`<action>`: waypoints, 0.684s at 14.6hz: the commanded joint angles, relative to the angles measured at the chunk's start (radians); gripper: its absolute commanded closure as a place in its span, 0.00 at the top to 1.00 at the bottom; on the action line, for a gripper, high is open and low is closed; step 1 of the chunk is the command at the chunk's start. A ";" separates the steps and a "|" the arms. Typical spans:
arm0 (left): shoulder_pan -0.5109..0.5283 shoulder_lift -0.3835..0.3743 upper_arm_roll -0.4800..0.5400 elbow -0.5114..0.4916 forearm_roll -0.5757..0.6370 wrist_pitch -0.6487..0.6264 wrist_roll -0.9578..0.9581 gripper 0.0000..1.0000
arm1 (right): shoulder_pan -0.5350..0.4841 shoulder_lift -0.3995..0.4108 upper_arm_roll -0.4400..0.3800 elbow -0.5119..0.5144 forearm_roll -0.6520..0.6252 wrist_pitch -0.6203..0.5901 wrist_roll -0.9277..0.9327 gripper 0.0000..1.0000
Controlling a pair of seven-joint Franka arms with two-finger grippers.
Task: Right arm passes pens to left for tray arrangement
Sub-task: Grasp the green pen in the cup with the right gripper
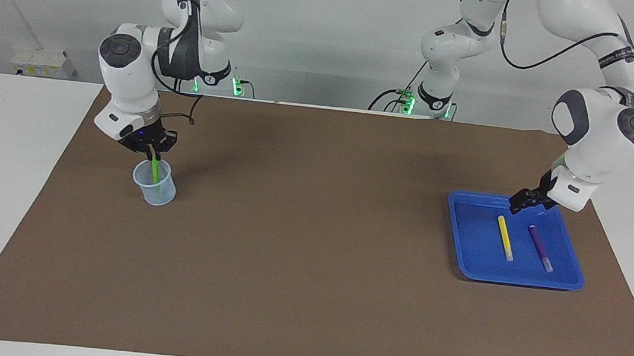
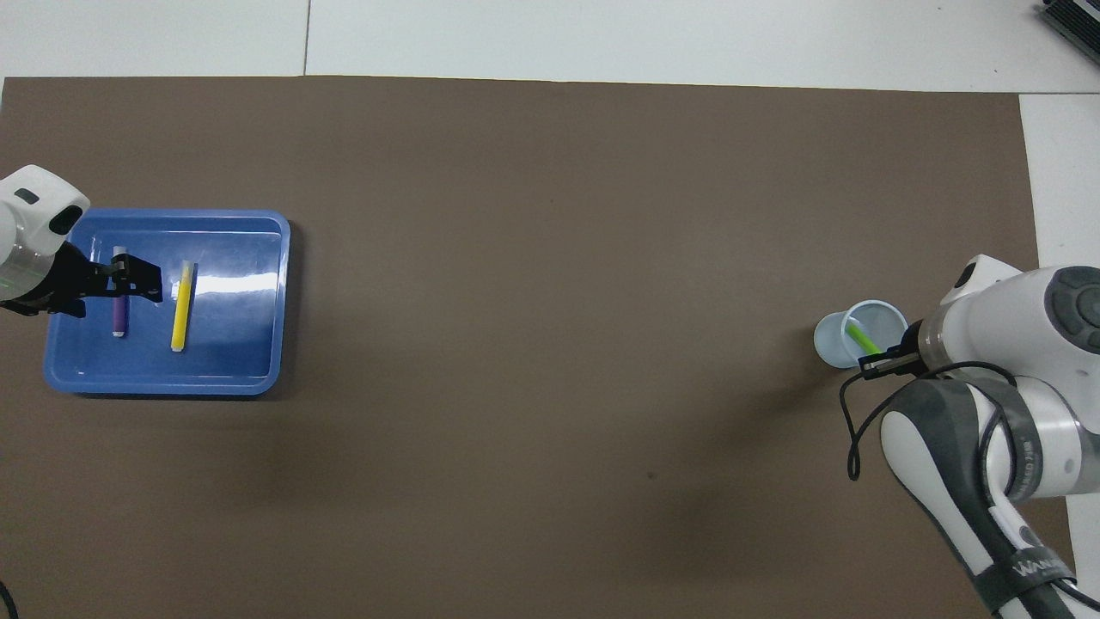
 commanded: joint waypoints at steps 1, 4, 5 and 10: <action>-0.009 -0.014 0.004 -0.011 -0.008 -0.004 -0.054 1.00 | 0.000 -0.004 0.003 0.064 0.002 -0.068 0.000 0.00; -0.015 -0.014 -0.001 -0.011 -0.010 -0.021 -0.130 1.00 | 0.001 -0.006 0.004 0.150 0.002 -0.182 -0.003 0.00; -0.029 -0.016 -0.005 -0.009 -0.010 -0.042 -0.175 1.00 | 0.001 -0.010 0.006 0.159 0.002 -0.203 -0.003 0.00; -0.197 -0.060 -0.007 -0.005 -0.010 -0.117 -0.468 1.00 | 0.000 -0.030 0.018 0.260 0.058 -0.352 -0.023 0.00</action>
